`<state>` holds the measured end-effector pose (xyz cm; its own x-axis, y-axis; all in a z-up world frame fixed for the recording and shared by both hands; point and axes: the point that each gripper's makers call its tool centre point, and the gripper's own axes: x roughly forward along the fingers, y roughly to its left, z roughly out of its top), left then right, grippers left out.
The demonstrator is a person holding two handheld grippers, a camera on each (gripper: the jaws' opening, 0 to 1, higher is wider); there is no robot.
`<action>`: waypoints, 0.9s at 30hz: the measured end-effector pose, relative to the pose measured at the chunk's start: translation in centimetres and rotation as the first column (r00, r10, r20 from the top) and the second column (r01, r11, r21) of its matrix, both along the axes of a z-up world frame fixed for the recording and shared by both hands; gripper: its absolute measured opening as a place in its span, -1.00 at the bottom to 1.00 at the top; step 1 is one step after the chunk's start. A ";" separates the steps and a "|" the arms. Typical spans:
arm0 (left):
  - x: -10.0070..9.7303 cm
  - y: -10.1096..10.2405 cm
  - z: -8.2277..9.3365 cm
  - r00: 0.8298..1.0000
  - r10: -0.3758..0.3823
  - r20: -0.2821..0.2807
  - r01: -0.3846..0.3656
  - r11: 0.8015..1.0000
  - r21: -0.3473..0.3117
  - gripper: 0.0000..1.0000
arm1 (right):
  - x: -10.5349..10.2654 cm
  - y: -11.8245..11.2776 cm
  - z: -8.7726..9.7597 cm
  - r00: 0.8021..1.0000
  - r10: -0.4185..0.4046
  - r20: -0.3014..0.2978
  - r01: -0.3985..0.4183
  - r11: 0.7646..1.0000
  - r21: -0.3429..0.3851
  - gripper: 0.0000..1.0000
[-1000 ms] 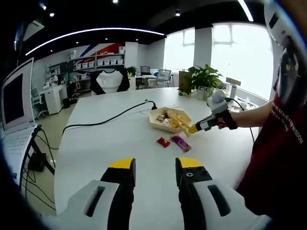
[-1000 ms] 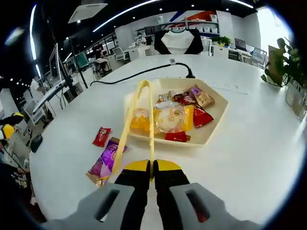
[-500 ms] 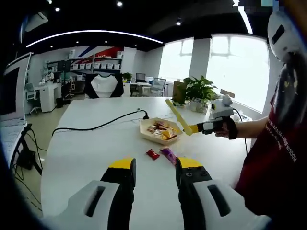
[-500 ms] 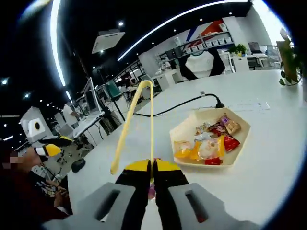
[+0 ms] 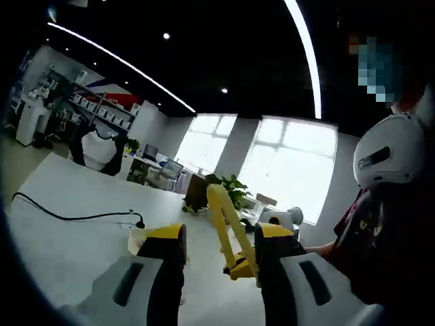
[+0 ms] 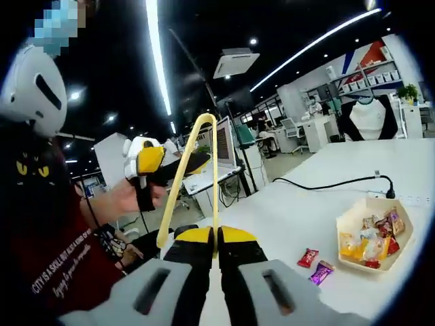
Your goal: Place the target food into the container with the food tongs after gripping and lifting it, then release it inside without dropping or visibly crushing the food.
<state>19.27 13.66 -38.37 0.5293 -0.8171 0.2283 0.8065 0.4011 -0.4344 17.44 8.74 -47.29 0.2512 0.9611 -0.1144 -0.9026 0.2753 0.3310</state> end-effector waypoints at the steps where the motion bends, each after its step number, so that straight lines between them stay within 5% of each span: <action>1: 0.0 0.1 0.3 1.000 -0.006 0.004 0.006 1.000 -0.018 -0.14 | -0.2 0.1 0.3 1.000 0.013 -0.003 -0.013 1.000 0.011 -1.00; 8: -1.1 -0.7 1.3 0.997 -0.073 0.032 0.074 0.996 -0.051 -0.07 | -2.7 1.7 2.0 0.993 0.117 -0.006 -0.117 0.992 0.049 -1.00; 11: -1.4 -1.9 0.0 0.994 -0.109 0.017 0.108 0.994 0.026 -0.05 | -3.4 2.3 2.4 0.989 0.151 -0.007 -0.150 0.987 0.061 -1.00; 16: -3.1 -2.8 1.5 0.978 -0.198 0.066 0.201 0.979 -0.042 -0.46 | -3.6 2.2 2.6 0.986 0.160 -0.041 -0.156 0.985 0.072 -1.00; 18: -2.9 -2.5 1.8 0.982 -0.175 0.064 0.178 0.983 -0.041 -0.48 | -3.5 1.8 2.6 0.986 0.163 -0.041 -0.159 0.983 0.087 -1.00; 21: -3.1 -2.4 2.0 0.981 -0.168 0.098 0.170 0.985 -0.008 -0.51 | -2.4 1.7 2.3 0.993 0.116 0.032 -0.118 0.991 0.064 -1.00; 25: -2.6 -1.6 2.2 0.983 -0.140 0.115 0.136 0.990 0.036 -0.53 | -1.6 0.7 2.7 0.991 0.119 -0.056 -0.114 0.989 0.091 -0.60; 27: -2.4 -1.5 2.0 0.984 -0.136 0.116 0.130 0.990 0.059 -0.53 | -1.3 0.3 2.5 0.993 0.111 -0.043 -0.108 0.992 0.065 -0.50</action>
<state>16.84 12.21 -36.33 0.3865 -0.8907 0.2394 0.8990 0.3058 -0.3134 16.15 9.01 -44.76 0.1399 0.9882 -0.0626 -0.9095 0.1532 0.3864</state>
